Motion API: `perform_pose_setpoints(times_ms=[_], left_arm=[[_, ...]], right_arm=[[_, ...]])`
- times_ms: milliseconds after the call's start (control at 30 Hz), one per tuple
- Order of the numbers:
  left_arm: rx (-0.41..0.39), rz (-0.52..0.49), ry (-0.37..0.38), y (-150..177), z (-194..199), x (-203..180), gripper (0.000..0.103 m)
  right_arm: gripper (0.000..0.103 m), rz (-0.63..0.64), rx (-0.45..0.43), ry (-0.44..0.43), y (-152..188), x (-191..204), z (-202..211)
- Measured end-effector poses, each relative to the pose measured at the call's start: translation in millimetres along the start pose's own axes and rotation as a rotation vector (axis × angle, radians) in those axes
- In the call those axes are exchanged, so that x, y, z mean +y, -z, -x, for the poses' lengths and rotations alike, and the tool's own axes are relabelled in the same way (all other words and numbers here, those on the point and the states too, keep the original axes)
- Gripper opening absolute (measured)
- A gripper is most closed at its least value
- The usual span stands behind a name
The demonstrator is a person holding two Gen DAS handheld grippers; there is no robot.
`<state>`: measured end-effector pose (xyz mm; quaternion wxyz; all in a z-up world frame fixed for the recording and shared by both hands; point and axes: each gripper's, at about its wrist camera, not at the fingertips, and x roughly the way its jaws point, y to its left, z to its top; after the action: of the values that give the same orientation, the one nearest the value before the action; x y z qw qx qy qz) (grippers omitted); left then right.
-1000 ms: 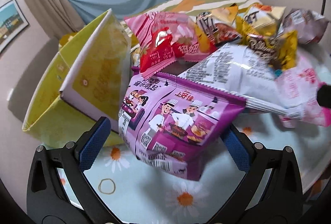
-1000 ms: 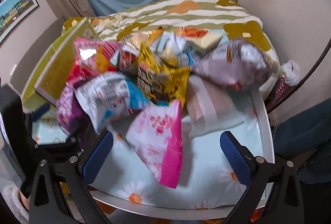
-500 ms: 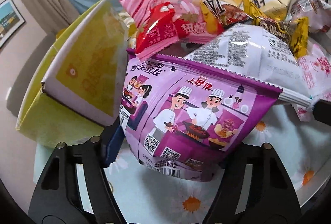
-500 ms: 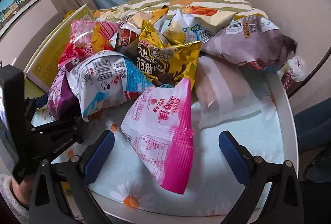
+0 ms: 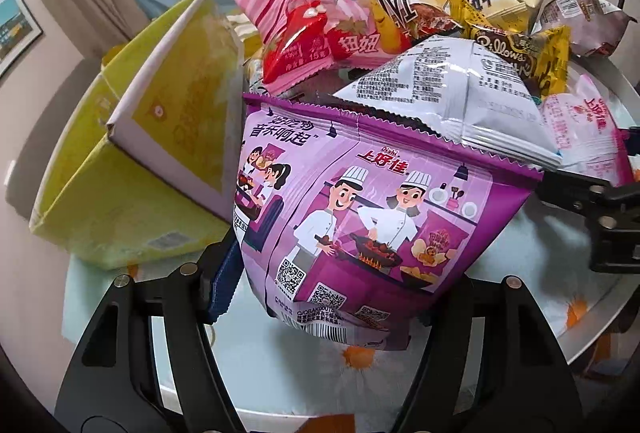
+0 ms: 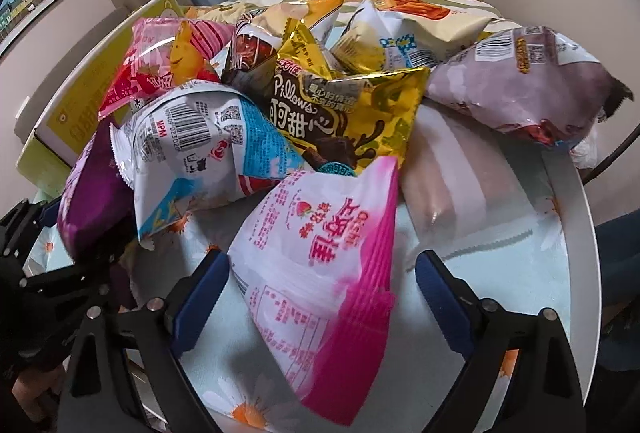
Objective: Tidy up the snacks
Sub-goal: 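Carry the purple bag into the box with the left tool while the right tool drops the pink-and-white bag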
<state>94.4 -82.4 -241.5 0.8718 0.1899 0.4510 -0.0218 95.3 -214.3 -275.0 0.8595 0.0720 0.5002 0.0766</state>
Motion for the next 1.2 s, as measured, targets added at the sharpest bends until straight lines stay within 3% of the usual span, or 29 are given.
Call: perform_pose_setpoints(times_ms=[133, 233, 467, 833, 1200], left_arm=[[-0.003, 0.000, -0.001, 3, 1, -1, 0.067], [-0.006, 0.008, -0.006, 4, 1, 1, 0.067], [-0.023, 0.019, -0.014, 6, 13, -3, 0.067], [-0.062, 0.060, -0.009, -2, 58, 6, 0.067], [-0.196, 0.141, -0.034, -39, 111, 43, 0.067]], right_arm=[[0.092, 0.006, 0.000, -0.010, -2, 3, -5], [0.070, 0.020, 0.017, -0.025, -2, 6, -9], [0.047, 0.042, 0.024, -0.064, 5, 11, -1], [0.044, 0.042, 0.014, -0.092, -1, 5, 39], [0.044, 0.043, -0.082, -0.096, -31, 9, 95]])
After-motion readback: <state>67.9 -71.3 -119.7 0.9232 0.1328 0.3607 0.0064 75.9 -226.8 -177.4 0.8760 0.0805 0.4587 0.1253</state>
